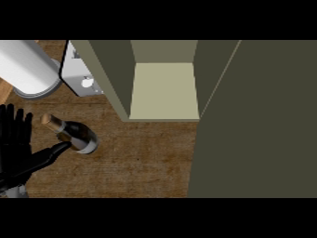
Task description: Pick up the wine, place it into the cabinet and close the cabinet
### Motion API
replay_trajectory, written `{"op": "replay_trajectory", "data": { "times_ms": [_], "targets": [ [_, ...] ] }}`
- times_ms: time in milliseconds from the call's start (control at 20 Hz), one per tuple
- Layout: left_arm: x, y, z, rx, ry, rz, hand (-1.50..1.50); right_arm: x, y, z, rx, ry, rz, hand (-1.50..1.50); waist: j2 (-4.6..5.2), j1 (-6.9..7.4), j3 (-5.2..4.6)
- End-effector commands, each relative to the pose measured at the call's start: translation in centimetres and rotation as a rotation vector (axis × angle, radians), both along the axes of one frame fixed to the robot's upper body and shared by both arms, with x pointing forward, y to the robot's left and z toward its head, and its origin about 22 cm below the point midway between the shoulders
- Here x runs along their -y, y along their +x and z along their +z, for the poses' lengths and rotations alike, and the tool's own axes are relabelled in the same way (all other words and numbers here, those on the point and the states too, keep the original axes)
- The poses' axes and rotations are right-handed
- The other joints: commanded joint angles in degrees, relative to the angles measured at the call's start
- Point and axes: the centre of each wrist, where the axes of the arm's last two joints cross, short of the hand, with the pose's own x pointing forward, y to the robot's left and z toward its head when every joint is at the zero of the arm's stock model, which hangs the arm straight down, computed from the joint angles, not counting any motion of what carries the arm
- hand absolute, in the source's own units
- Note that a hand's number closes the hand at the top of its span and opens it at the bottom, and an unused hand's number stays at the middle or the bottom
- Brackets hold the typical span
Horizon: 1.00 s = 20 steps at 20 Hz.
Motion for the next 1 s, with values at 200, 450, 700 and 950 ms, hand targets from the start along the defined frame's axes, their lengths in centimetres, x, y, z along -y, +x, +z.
{"op": "replay_trajectory", "data": {
  "times_ms": [200,450,700,950],
  "targets": [
    [1.1,0.3,-3.7,-0.027,0.004,-0.048,-1.50,0.7,-3.0,0.7,0.056,0.037,0.032,-1.50,-0.01,-0.08,0.02],
    [0.6,-0.2,-5.3,-0.015,-0.044,-0.058,-1.50,1.9,-2.8,1.0,0.064,0.004,0.055,-1.50,-0.01,-0.09,0.04],
    [0.7,1.8,-5.8,-0.028,-0.026,-0.051,-1.50,0.5,-3.7,1.0,0.042,0.024,0.038,-1.50,-0.01,-0.21,0.02],
    [0.3,0.1,-7.7,-0.001,-0.022,-0.055,-1.50,0.2,-2.5,0.2,0.043,0.032,0.037,-1.50,-0.01,0.08,0.03]
  ]
}}
